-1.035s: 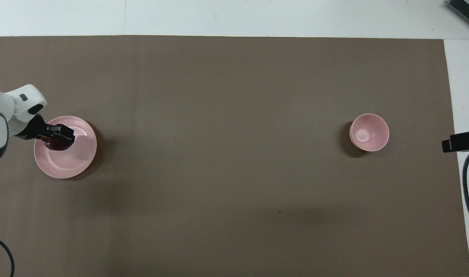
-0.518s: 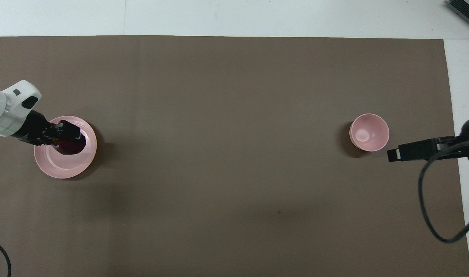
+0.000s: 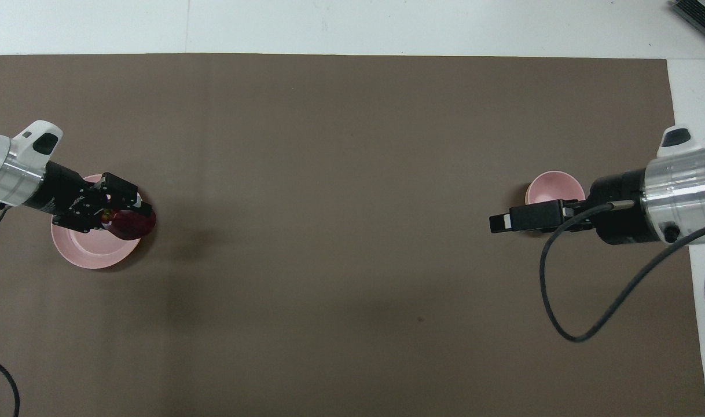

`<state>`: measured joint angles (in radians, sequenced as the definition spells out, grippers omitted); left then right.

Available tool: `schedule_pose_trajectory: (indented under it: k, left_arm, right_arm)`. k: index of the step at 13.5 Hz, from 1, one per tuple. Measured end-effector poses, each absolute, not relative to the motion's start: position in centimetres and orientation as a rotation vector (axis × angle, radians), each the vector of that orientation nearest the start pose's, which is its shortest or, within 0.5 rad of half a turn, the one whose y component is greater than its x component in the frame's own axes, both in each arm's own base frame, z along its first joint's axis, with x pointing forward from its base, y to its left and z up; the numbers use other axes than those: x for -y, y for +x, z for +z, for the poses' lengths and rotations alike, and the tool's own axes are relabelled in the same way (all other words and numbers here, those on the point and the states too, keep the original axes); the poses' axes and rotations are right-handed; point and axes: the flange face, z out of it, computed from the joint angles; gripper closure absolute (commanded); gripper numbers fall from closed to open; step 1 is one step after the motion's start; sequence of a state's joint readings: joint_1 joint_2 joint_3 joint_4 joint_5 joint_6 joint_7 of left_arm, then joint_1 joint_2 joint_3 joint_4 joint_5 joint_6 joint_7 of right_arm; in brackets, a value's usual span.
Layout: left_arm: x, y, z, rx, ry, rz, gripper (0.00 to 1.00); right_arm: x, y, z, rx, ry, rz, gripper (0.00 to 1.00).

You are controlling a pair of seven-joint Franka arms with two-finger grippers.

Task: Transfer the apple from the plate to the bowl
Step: 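Lift the apple with the left gripper while the right gripper reaches inward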

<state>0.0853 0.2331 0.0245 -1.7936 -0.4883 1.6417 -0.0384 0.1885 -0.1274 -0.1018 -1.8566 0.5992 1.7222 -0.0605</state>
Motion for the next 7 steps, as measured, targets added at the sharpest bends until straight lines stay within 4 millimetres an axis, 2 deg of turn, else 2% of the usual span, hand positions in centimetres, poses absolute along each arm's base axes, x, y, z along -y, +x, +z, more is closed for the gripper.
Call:
schedule_pose_trajectory:
  k: [3,5,7]
  left_arm:
    - [0.7,57.5,41.0,0.579,-3.528,0.873,1.00]
    - [3.8,56.8,41.3,0.573,-3.517,1.039,1.00]
    - [7.8,55.9,41.6,0.536,-3.477,1.187,1.00]
  right_arm:
    - [-10.5,51.8,56.0,0.065,-2.432,0.016,0.00]
    - [-11.3,51.7,54.6,0.030,-2.359,0.045,0.00]
    - [-12.4,51.4,52.9,-0.001,-2.291,0.063,0.00]
